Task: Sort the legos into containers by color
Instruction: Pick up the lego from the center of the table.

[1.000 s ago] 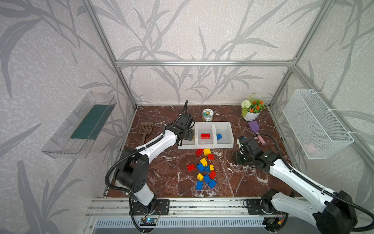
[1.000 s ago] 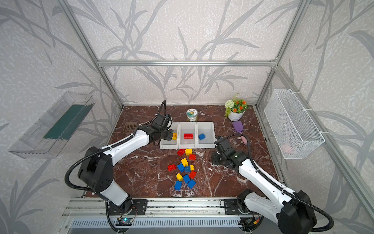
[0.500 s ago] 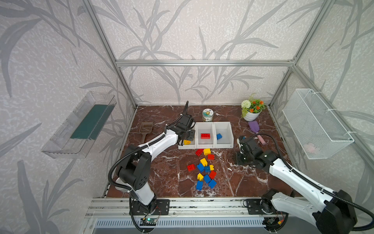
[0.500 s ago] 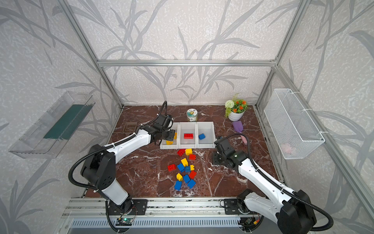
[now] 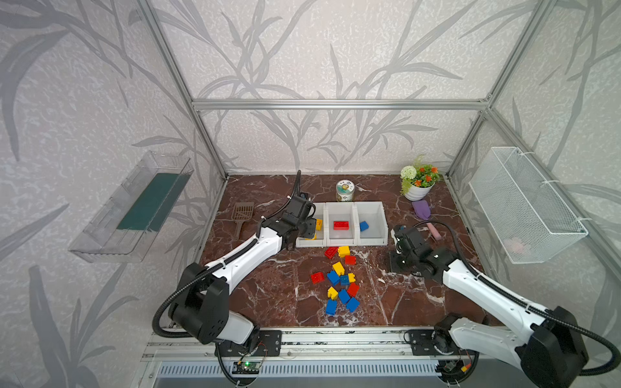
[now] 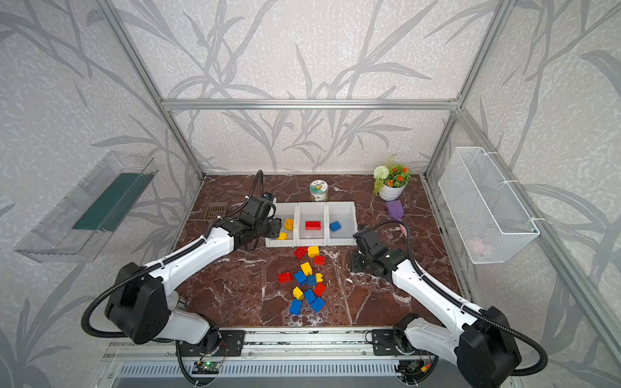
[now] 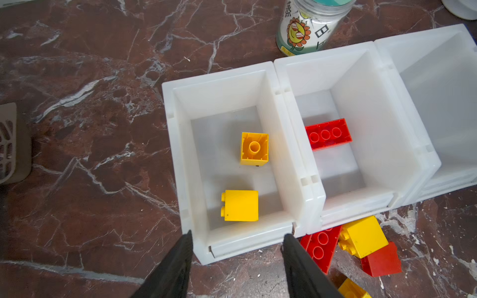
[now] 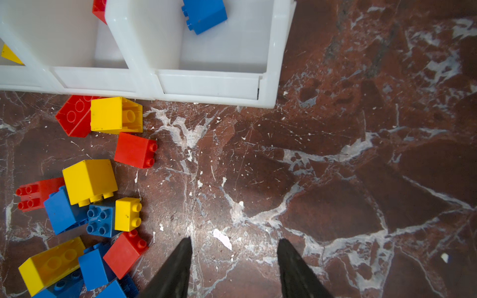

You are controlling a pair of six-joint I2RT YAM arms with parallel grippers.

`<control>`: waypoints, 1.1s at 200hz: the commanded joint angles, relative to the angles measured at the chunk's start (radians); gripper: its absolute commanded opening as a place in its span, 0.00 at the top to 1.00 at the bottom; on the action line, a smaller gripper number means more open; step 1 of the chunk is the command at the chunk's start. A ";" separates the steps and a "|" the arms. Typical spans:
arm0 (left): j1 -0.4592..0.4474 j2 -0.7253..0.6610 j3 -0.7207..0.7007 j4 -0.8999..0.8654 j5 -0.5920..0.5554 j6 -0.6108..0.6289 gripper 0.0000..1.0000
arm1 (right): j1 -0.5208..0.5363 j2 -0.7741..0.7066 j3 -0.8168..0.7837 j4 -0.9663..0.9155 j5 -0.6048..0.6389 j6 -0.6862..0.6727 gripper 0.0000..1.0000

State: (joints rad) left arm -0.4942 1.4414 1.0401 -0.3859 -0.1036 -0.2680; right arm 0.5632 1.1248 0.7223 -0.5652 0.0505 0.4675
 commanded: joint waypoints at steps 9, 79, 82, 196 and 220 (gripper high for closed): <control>0.010 -0.066 -0.053 0.008 -0.036 -0.037 0.41 | 0.040 0.033 0.026 0.018 -0.006 -0.001 0.46; 0.020 -0.170 -0.155 -0.002 -0.058 -0.076 0.41 | 0.165 0.221 0.104 0.067 0.014 0.017 0.44; 0.020 -0.172 -0.158 -0.001 -0.059 -0.077 0.41 | 0.171 0.232 0.111 0.068 0.022 0.020 0.44; 0.027 -0.300 -0.272 -0.001 -0.064 -0.091 0.40 | 0.298 0.639 0.373 0.152 0.168 0.162 0.38; 0.027 -0.308 -0.280 -0.002 -0.061 -0.089 0.40 | 0.303 0.692 0.409 0.133 0.182 0.200 0.38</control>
State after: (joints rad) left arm -0.4728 1.1580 0.7746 -0.3809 -0.1425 -0.3450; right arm 0.8577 1.7714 1.0935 -0.4080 0.1844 0.6170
